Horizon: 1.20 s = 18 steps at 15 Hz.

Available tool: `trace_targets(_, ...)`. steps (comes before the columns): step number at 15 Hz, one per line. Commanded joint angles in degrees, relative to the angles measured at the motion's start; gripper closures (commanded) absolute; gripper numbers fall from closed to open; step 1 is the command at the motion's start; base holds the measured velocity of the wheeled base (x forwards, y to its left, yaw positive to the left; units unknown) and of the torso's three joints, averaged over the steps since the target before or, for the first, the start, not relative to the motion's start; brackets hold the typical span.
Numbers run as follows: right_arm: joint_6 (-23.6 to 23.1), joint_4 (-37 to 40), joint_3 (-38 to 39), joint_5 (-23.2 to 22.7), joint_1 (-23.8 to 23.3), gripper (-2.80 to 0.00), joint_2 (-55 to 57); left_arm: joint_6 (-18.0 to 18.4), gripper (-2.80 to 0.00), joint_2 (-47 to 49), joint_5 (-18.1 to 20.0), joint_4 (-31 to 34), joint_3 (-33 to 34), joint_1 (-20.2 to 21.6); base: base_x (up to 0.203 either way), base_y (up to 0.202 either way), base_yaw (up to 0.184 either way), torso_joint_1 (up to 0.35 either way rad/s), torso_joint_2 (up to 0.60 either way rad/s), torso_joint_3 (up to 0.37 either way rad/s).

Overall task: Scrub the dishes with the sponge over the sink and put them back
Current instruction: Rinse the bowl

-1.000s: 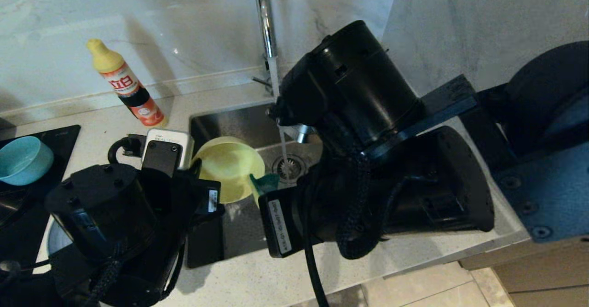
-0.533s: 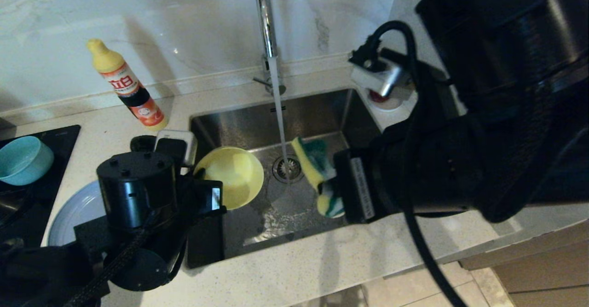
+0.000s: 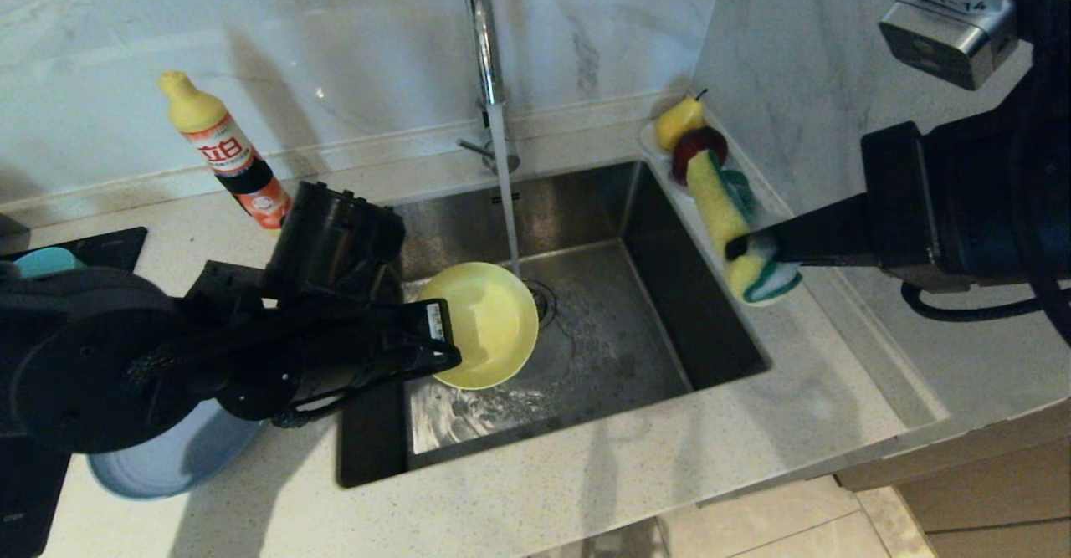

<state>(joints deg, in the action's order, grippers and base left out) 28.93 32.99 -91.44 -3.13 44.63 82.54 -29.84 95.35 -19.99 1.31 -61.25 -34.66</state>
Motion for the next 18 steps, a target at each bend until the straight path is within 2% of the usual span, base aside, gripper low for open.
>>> trace_targets(1,1.4,-0.7,2.3,-2.1,-2.9,0.0,-3.0,-3.5,0.0,6.0,2.4,0.8,-3.2,1.7,0.0,0.0,0.0,0.0,0.0,0.0)
trace_targets(4,2.2,-6.7,5.6,-7.5,-7.7,0.0,-4.4,-7.5,0.0,10.2,7.4,1.0,-6.5,5.0,0.0,0.0,0.0,0.0,0.0,0.0)
trace_targets(6,3.6,-7.9,7.1,-10.6,-11.0,0.0,-5.3,-8.6,0.0,12.8,8.2,1.2,-8.1,7.0,0.0,0.0,0.0,0.0,0.0,0.0)
trace_targets(8,4.7,-8.0,8.4,-12.4,-12.1,0.0,-6.3,-10.9,0.0,15.6,8.9,2.6,-10.7,8.9,0.0,0.0,0.0,0.0,0.0,0.0)
trace_targets(12,4.8,-8.3,9.3,-12.8,-12.8,0.0,-7.1,-14.1,0.0,16.6,12.2,3.0,-13.7,9.4,0.0,0.0,0.0,0.0,0.0,0.0)
trace_targets(18,5.0,-11.0,13.3,-12.8,-13.1,0.0,-9.0,-16.6,0.0,22.1,15.0,7.5,-24.4,10.1,0.0,0.0,0.0,0.0,0.0,0.0)
